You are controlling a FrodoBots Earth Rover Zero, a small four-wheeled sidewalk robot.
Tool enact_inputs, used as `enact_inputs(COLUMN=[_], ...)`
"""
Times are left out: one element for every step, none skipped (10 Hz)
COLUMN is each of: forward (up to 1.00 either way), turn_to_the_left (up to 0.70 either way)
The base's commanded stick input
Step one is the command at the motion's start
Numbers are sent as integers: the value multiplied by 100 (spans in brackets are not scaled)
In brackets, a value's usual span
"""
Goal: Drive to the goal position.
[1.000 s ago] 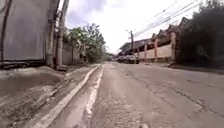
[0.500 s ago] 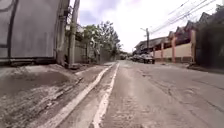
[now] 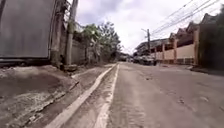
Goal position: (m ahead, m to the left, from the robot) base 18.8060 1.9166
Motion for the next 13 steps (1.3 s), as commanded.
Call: enact_inputs(forward=[70, 70, 70, 70, 70, 70, 70, 70, 70, 70, 70, 70, 70], turn_to_the_left=[-24, -13, -5, 0, 0, 0, 0, 0, 0, 0, 0, 0, -6])
